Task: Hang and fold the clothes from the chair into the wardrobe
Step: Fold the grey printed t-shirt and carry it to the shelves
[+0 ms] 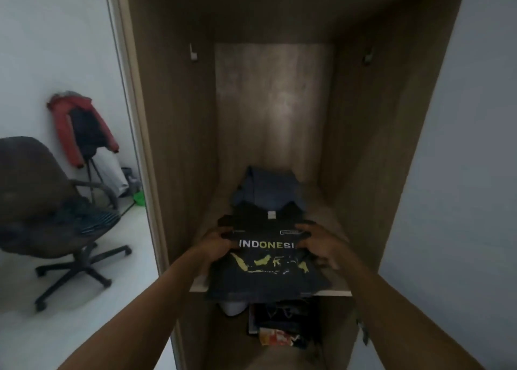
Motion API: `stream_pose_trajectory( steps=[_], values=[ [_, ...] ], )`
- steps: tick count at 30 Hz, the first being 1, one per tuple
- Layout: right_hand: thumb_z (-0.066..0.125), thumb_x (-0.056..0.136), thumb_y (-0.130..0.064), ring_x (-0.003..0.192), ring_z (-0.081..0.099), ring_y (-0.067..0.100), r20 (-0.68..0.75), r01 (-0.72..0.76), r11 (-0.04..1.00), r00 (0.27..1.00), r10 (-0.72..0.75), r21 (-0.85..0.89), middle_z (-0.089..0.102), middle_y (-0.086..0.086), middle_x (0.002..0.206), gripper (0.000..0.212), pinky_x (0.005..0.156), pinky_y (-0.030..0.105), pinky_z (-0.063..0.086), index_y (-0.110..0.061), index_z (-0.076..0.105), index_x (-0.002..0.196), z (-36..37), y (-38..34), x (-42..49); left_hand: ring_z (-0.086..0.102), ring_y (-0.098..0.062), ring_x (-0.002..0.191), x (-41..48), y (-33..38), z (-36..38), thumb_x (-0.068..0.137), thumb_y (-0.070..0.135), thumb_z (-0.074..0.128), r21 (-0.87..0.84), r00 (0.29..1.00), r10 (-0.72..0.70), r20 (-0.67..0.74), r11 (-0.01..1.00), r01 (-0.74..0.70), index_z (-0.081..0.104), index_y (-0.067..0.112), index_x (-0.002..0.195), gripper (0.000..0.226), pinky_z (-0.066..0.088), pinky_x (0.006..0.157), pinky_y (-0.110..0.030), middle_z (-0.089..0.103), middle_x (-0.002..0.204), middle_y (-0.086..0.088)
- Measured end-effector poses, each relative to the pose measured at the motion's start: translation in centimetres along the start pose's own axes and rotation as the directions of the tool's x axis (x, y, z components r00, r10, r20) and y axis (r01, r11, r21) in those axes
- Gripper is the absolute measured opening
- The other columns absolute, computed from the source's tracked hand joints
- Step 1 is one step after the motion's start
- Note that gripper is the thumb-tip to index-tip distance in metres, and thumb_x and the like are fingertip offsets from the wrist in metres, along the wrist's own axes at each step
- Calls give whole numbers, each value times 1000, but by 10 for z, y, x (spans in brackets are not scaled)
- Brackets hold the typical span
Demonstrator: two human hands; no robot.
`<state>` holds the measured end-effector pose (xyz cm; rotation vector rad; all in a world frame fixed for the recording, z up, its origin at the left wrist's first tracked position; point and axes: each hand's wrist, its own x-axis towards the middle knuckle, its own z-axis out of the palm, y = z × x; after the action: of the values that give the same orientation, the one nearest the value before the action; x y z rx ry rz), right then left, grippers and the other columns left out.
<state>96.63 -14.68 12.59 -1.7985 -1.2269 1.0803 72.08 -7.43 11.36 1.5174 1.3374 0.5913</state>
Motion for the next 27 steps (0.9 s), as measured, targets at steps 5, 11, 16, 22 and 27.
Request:
stream_pose_trajectory(
  steps=[5,11,16,22,27],
  values=[
    [74,86,-36,117,59,19,-31,78,995,996,-80,-61,53,2,142,77,101,38,51,-28,35,152,-10,16,46,49,-15,100,34,-1,2,92,17,68,-74,993,12,-115,997,-20,47,23,145,58,41,86,-26,47,144,-9],
    [72,89,-36,101,58,19,-205,40,995,977,-57,-89,61,8,130,59,81,26,44,-12,50,139,-12,7,84,57,-25,116,78,22,13,88,30,74,-33,991,3,-136,999,-8,43,20,146,67,47,90,-31,50,144,-9],
    [70,85,5,85,63,19,-294,116,987,953,-78,115,65,14,115,30,62,23,52,-9,63,111,-9,0,110,60,-13,87,106,28,22,90,0,66,-257,993,39,-112,964,-67,48,18,141,57,52,61,-20,57,120,-2],
    [57,91,12,84,59,26,-300,135,990,947,-118,34,60,31,120,32,65,28,53,2,56,121,-22,10,133,57,-19,106,134,18,22,88,6,70,46,948,194,-251,981,-189,52,12,134,50,47,92,-29,59,128,-3],
    [65,84,-39,113,61,29,-329,93,950,924,-193,-298,60,11,130,54,97,41,51,-17,56,133,-21,20,135,42,-28,136,135,17,22,87,28,70,438,904,367,-220,865,-244,33,23,151,74,40,112,-46,38,154,-9]
  ],
)
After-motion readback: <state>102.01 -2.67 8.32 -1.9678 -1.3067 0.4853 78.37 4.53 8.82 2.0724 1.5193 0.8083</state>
